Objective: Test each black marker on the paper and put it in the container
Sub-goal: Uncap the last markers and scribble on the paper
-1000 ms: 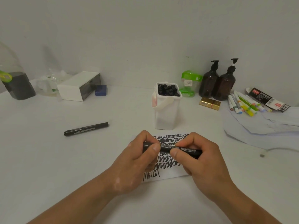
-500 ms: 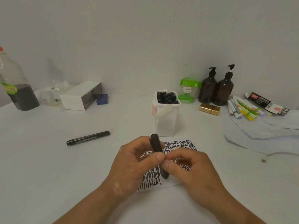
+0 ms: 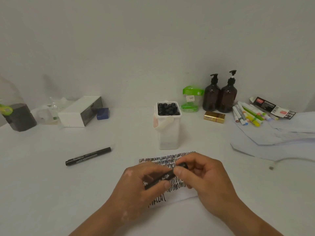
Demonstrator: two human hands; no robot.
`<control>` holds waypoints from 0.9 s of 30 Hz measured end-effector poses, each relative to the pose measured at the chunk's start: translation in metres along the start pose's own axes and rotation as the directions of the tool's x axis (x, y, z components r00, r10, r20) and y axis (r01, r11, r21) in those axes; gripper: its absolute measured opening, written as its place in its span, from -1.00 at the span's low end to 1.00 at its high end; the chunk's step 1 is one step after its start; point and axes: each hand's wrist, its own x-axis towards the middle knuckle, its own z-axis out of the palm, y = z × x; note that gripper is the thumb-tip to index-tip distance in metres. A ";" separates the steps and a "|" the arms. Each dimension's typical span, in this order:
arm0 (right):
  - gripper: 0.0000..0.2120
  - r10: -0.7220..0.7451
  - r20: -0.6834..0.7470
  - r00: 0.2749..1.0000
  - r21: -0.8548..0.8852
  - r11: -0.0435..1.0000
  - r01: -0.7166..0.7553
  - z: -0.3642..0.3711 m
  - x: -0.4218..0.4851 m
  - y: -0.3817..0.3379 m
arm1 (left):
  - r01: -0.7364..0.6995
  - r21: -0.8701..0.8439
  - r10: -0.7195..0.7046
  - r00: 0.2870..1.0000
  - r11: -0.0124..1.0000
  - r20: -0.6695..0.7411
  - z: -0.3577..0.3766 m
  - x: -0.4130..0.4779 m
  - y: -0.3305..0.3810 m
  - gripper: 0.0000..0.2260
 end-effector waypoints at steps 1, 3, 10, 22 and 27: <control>-0.90 -0.004 -0.035 0.999 0.017 1.000 0.005 -0.006 0.002 0.000 | 0.039 -0.008 -0.039 0.999 0.999 0.007 -0.001 0.000 -0.003 -0.80; -0.93 0.004 -0.130 0.991 0.052 0.999 0.002 -0.019 0.008 0.002 | 0.124 -0.051 -0.124 0.992 0.991 0.010 -0.006 0.001 -0.008 -0.78; -0.83 0.205 -0.402 0.892 0.297 0.951 -0.085 -0.054 0.026 0.011 | 0.344 -0.086 -0.354 0.920 0.935 -0.172 -0.030 0.075 -0.025 -0.28; -0.83 0.222 -0.419 0.880 0.274 0.955 -0.111 -0.064 0.034 0.028 | 0.387 -0.290 -0.362 0.922 0.875 0.140 -0.021 0.182 -0.035 0.10; -0.82 0.198 -0.392 0.899 0.261 0.960 -0.098 -0.063 0.034 0.027 | 0.370 -0.321 -0.334 0.928 0.872 0.163 -0.016 0.185 -0.038 -0.02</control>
